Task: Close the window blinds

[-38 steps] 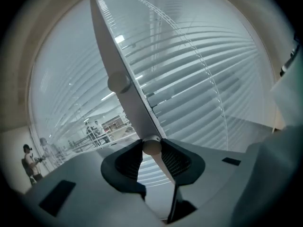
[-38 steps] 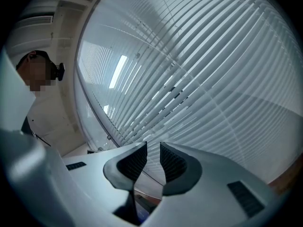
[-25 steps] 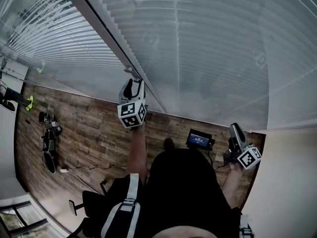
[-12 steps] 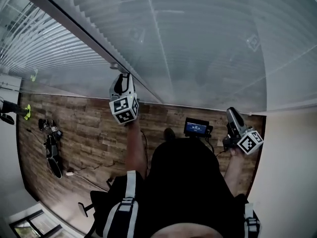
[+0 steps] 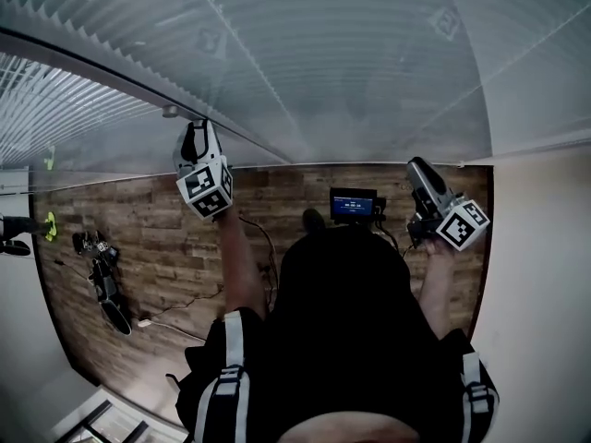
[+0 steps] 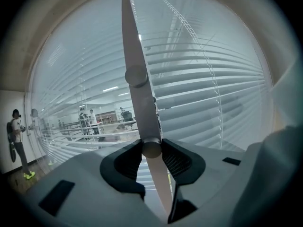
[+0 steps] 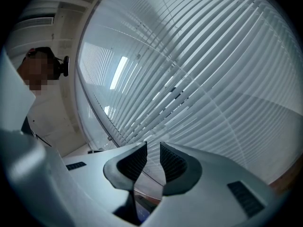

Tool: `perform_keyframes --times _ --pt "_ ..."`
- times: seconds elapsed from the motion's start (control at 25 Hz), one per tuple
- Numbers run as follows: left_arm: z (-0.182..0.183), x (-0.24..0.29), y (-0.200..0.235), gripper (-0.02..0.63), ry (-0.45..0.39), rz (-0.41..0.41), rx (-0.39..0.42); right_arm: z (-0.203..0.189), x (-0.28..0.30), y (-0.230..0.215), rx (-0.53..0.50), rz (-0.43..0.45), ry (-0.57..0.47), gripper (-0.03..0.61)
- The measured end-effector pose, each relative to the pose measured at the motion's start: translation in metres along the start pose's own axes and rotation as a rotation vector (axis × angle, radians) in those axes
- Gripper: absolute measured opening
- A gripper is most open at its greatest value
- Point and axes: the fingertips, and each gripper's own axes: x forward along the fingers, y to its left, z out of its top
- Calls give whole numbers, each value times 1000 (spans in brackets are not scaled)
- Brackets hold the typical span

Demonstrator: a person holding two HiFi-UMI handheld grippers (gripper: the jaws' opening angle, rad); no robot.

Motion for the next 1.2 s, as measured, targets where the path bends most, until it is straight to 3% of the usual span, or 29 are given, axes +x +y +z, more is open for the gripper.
perform_keyframes --times 0.2,0.48,0.92,1.04,1.2 --pt "2 -9 4 146 -36 35 3 -1 -4 -3 14 -2 -15 91" --pt "-3 -21 -5 146 -21 -4 -56 -4 -4 -13 45 8 -2 91" --pt "-40 -86 -38 146 55 -23 -204 -26 -20 -57 116 61 62 91" --pt "-44 -89 -27 146 66 -3 -227 -29 -15 -69 121 73 86 91" --pt "-41 -66 -2 146 15 -17 -323 -42 -10 -71 89 89 99 91"
